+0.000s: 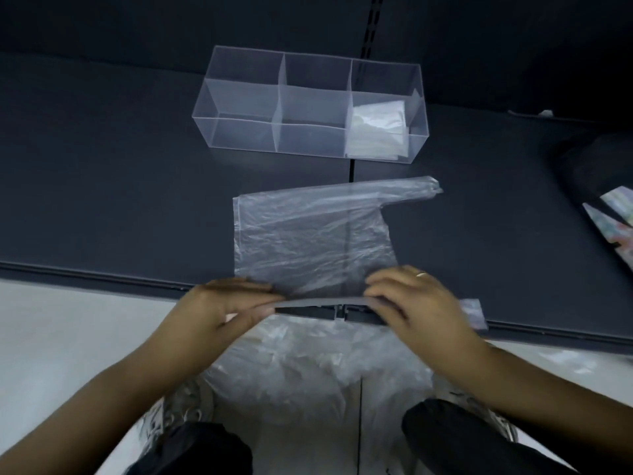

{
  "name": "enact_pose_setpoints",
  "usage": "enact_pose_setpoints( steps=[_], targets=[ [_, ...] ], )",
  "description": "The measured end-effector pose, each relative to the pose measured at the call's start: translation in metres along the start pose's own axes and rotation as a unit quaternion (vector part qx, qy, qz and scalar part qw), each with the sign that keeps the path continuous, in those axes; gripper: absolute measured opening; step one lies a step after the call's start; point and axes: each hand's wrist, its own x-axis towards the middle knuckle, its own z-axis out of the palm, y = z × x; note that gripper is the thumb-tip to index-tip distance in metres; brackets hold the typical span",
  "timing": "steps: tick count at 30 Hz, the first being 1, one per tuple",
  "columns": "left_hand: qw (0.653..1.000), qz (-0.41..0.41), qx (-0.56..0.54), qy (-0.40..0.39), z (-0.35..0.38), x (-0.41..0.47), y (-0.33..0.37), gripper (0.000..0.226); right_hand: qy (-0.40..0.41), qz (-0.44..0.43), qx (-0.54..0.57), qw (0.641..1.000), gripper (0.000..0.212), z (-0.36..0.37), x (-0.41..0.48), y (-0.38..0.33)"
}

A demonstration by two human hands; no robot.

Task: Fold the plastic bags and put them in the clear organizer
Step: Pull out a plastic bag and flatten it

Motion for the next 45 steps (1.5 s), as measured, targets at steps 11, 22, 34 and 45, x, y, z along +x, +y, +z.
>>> enact_pose_setpoints(
  steps=[11, 22, 34, 45],
  targets=[
    [0.946, -0.205, -0.247, 0.057, -0.051, 0.032, -0.023, 0.022, -0.148, 0.183, 0.199, 0.952, 0.027, -0.098, 0.016, 0.077],
    [0.942, -0.260, -0.042, 0.207, -0.035, 0.089, -0.063, 0.027, 0.073, 0.367, 0.184, 0.909, 0.031, -0.030, 0.075, 0.117],
    [0.953, -0.042, 0.291, 0.077, 0.026, 0.080, -0.039, 0.064, 0.054, 0.375, 0.056, 0.924, 0.030, -0.028, 0.084, 0.115],
    [0.920, -0.115, 0.374, 0.032, 0.045, 0.076, -0.031, 0.091, 0.141, 0.197, -0.150, 0.959, 0.039, -0.018, 0.093, 0.043]
  ],
)
